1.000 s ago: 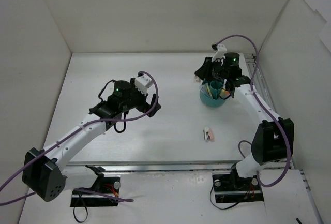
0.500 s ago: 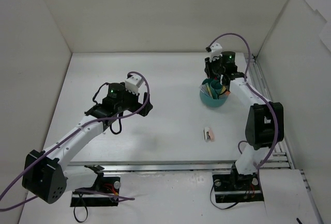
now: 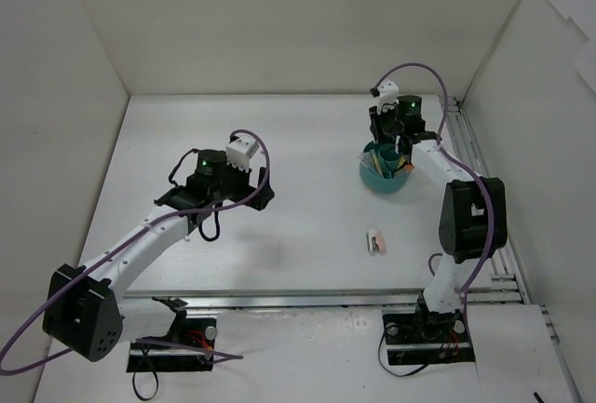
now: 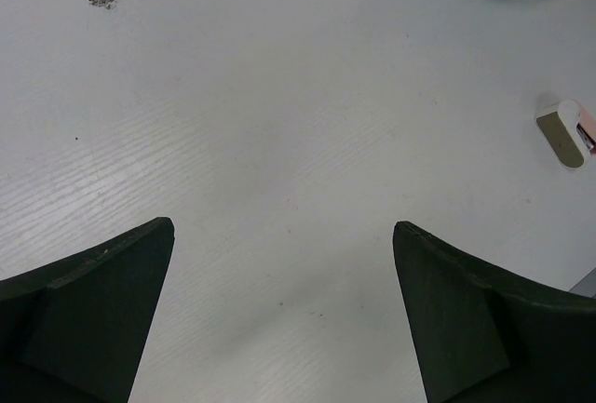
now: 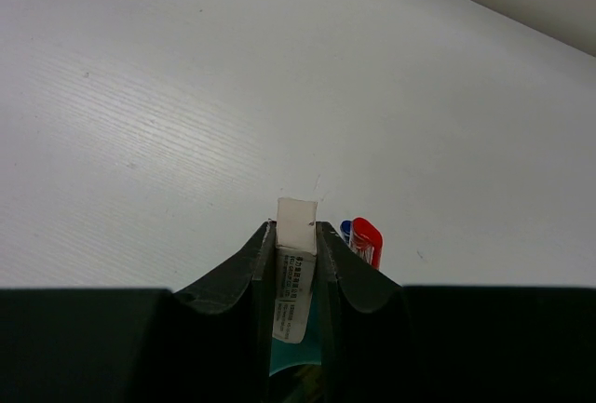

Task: Sort the stationery into containers
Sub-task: Place the stationery in the storage box, then pick up the stationery from the center of the board.

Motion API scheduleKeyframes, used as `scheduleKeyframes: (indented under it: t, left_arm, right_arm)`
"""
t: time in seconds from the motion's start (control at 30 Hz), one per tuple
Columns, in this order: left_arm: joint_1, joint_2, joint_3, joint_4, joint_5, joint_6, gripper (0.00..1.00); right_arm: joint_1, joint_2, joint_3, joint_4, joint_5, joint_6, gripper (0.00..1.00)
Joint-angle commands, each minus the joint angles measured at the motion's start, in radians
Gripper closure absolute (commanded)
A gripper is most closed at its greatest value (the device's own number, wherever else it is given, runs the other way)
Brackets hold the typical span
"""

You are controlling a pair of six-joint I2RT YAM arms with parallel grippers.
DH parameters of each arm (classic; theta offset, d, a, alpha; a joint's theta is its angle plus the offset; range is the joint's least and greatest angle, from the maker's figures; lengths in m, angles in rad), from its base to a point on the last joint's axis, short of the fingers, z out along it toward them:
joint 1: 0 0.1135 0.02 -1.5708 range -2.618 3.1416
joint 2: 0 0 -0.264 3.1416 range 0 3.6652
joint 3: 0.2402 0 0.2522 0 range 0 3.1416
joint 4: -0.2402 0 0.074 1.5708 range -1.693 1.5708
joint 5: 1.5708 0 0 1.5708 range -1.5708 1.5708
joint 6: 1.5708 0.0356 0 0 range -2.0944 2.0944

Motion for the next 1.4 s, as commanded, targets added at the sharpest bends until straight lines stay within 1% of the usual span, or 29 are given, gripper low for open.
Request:
scheduleKeyframes:
  t: [0.0, 0.17, 0.33, 0.37, 0.43, 0.47, 0.5, 0.53, 0.57, 0.67, 0.8, 0.83, 0.9, 1.0, 1.07, 1.1, 1.13, 1.2, 1.27, 1.3, 1.33, 1.37]
  left_arm:
    - [0.007, -0.008, 0.043, 0.035, -0.01, -0.013, 0.0]
    - [0.007, -0.008, 0.039, 0.027, -0.01, -0.019, 0.0]
    - [0.007, -0.016, 0.033, 0.026, -0.01, -0.025, 0.0]
    - [0.007, -0.02, 0.029, 0.027, -0.01, -0.025, 0.0]
    - [0.007, -0.027, 0.024, 0.027, -0.01, -0.026, 0.0]
    - [0.007, -0.031, 0.023, 0.027, -0.012, -0.026, 0.0]
    - [0.007, -0.034, 0.023, 0.027, -0.013, -0.026, 0.0]
    - [0.007, -0.036, 0.021, 0.024, -0.015, -0.026, 0.0]
    - [0.007, -0.039, 0.02, 0.024, -0.018, -0.026, 0.0]
    - [0.007, -0.042, 0.021, 0.021, -0.018, -0.026, 0.0]
    - [0.007, -0.045, 0.023, 0.016, -0.019, -0.023, 0.0]
    - [0.007, -0.047, 0.024, 0.015, -0.016, -0.023, 0.0]
    - [0.007, -0.051, 0.026, 0.019, -0.016, -0.022, 0.0]
    - [0.007, -0.059, 0.027, 0.029, -0.01, -0.02, 0.0]
    - [0.007, -0.063, 0.026, 0.038, -0.01, -0.026, 0.0]
    - [0.007, -0.065, 0.026, 0.044, -0.013, -0.028, 0.0]
    - [0.007, -0.07, 0.023, 0.056, -0.022, -0.03, 0.0]
    - [0.007, -0.073, 0.02, 0.065, -0.025, -0.045, 0.0]
    - [0.007, -0.096, 0.003, 0.096, 0.002, -0.048, 0.0]
    - [0.007, -0.117, -0.019, 0.114, 0.007, -0.048, 0.0]
    - [0.007, -0.126, -0.029, 0.115, 0.002, -0.048, 0.0]
    - [0.007, -0.137, -0.034, 0.115, -0.005, -0.046, 0.0]
  right_arm:
    - [-0.005, -0.028, -0.003, 0.089, 0.013, 0.0, 0.94]
    - [-0.007, -0.045, -0.031, 0.085, 0.042, 0.01, 0.89]
    - [-0.004, -0.057, -0.045, 0.083, 0.072, 0.019, 0.88]
    - [-0.007, -0.057, -0.049, 0.085, 0.072, 0.019, 0.84]
    - [-0.005, -0.067, -0.051, 0.088, 0.067, 0.026, 0.8]
    - [-0.007, -0.07, -0.054, 0.088, 0.064, 0.031, 0.73]
    - [-0.005, -0.071, -0.054, 0.088, 0.065, 0.034, 0.7]
    - [-0.008, -0.073, -0.054, 0.086, 0.062, 0.036, 0.61]
    - [-0.005, -0.079, -0.054, 0.083, 0.059, 0.039, 0.56]
    - [-0.005, -0.097, -0.059, 0.082, 0.058, 0.048, 0.47]
    - [-0.005, -0.143, -0.069, 0.086, 0.041, 0.054, 0.43]
    - [-0.004, -0.16, -0.074, 0.089, 0.033, 0.059, 0.41]
    - [-0.004, -0.212, -0.077, 0.089, 0.003, 0.069, 0.4]
    - [0.01, -0.298, -0.091, 0.085, -0.036, 0.077, 0.35]
    - [0.033, -0.37, -0.108, 0.069, -0.045, 0.086, 0.23]
    - [0.045, -0.393, -0.114, 0.028, -0.047, 0.088, 0.07]
    - [0.082, -0.419, -0.134, 0.005, -0.028, 0.106, 0.02]
    - [0.119, -0.493, -0.164, -0.068, 0.005, 0.169, 0.02]
    - [0.166, -0.579, -0.255, -0.104, 0.029, 0.291, 0.02]
    - [0.182, -0.606, -0.32, -0.119, 0.03, 0.31, 0.02]
    - [0.212, -0.638, -0.342, -0.147, 0.05, 0.348, 0.02]
    - [0.223, -0.696, -0.365, -0.226, 0.074, 0.37, 0.02]
